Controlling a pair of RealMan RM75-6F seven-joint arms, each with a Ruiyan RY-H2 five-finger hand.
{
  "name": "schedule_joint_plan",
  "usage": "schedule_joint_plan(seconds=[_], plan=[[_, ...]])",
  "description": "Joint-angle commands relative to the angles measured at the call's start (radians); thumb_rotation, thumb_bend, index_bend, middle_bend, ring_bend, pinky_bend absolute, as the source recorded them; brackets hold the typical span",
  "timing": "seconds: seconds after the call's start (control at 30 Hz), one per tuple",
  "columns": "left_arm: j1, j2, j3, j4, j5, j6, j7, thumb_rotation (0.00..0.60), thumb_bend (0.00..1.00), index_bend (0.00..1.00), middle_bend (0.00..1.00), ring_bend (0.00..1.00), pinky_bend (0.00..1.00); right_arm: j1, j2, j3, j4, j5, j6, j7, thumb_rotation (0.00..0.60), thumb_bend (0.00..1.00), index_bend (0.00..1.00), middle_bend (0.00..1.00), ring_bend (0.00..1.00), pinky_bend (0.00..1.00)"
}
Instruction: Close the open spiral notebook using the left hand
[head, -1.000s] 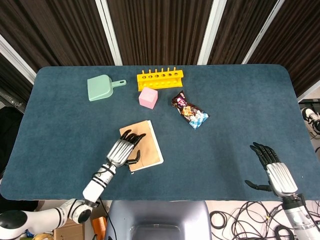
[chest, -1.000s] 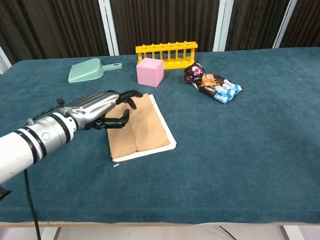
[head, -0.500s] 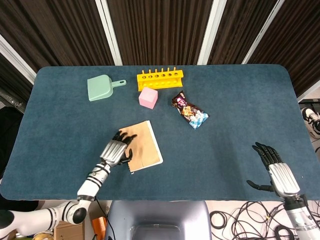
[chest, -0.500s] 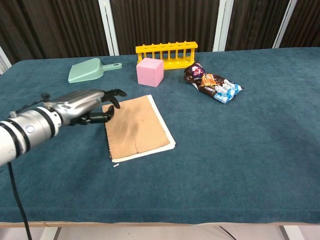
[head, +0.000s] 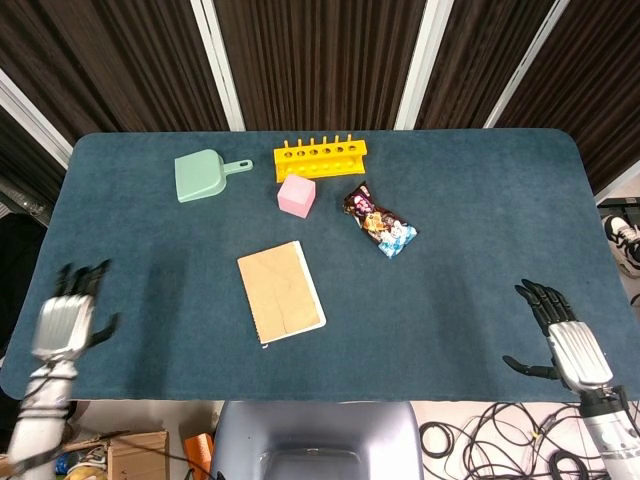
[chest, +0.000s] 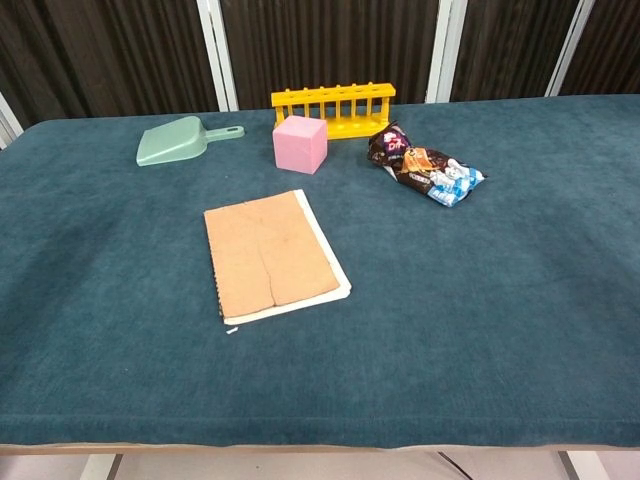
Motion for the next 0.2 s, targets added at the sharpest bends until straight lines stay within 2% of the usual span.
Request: schedule_joint_plan(seconds=[0.03,0.2], plan=[[0.12,0.075,0.081,-0.046,0.072,0.12,-0.05,0.6,0.33,0.11,0.19,0.12,0.03,-0.001,0.001,0.0,-0.004,-0.003,0.003,-0.005,0.6,0.0,0.04,0.03,0.0,0.05],[0.222,0.102,0.136,-0.063,0.129,0.197,-0.121,0.6,0.33,0.11,0.18,0.12,0.03,-0.003,0.002,-0.002,-0.019,-0.019,0.016,-0.027,0.6,0.0,0.04,0.03,0.0,0.05]])
